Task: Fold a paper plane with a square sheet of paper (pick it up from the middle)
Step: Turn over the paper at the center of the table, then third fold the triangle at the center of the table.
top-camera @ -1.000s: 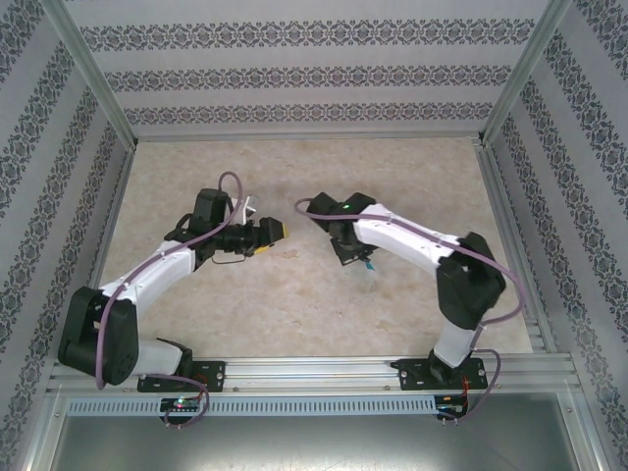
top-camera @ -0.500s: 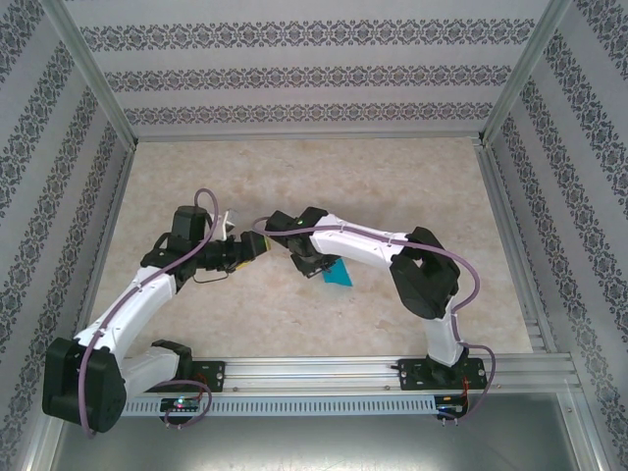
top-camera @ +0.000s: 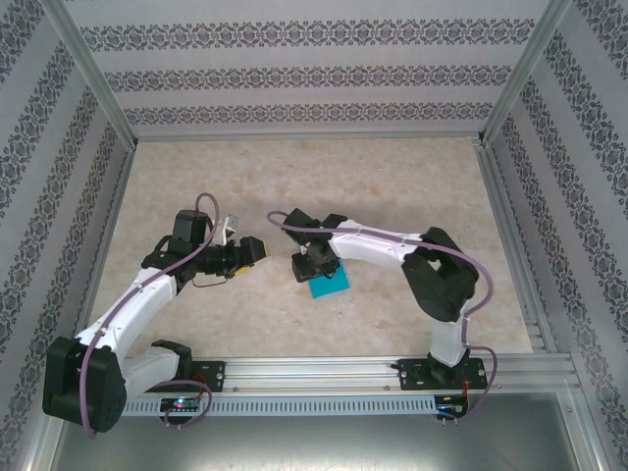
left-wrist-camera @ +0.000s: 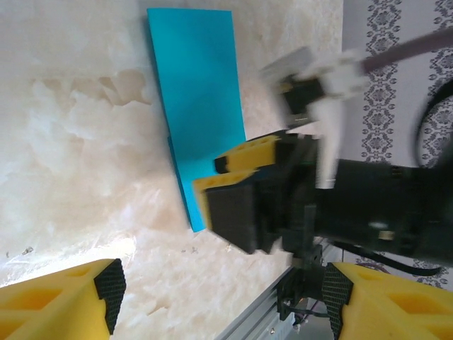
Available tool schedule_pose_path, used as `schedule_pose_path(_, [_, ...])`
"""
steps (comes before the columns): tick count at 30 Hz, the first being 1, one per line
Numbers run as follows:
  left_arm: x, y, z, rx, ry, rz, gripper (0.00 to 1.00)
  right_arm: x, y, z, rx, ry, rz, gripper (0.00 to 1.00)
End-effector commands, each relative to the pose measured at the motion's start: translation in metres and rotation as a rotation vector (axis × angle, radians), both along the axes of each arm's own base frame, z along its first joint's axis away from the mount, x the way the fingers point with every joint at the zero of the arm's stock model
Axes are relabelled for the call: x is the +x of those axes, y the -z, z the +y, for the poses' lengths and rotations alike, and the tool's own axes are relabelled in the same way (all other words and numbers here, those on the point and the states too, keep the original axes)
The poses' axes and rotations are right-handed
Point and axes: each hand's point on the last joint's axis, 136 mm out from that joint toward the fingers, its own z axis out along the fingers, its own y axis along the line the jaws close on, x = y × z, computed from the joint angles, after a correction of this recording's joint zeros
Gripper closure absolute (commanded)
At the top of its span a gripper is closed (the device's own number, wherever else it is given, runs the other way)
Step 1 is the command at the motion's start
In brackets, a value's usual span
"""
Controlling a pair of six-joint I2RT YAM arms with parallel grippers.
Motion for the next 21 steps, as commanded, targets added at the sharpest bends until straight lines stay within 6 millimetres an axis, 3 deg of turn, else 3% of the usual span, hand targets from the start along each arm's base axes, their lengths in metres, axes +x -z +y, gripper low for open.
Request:
schedule_pose_path(1, [0.007,0.002,-0.002,-0.018,0.009,0.002,0.25,0.012,-0.041,0.004,0.184,0.037,-0.058,0.56])
schedule_pose_path(5, [0.018,0.002,-0.014,-0.018,0.037,-0.005,0.3,0.016,-0.045,-0.024,0.228,0.095,-0.055,0.56])
schedule_pose_path(13, [0.039,0.02,-0.065,0.056,0.168,-0.007,0.45,0.011,-0.028,-0.079,0.315,0.208,0.001,0.54])
schedule_pose_path(21, [0.056,0.049,-0.117,0.108,0.289,0.019,0.55,0.002,-0.01,-0.091,0.392,0.238,0.076,0.51])
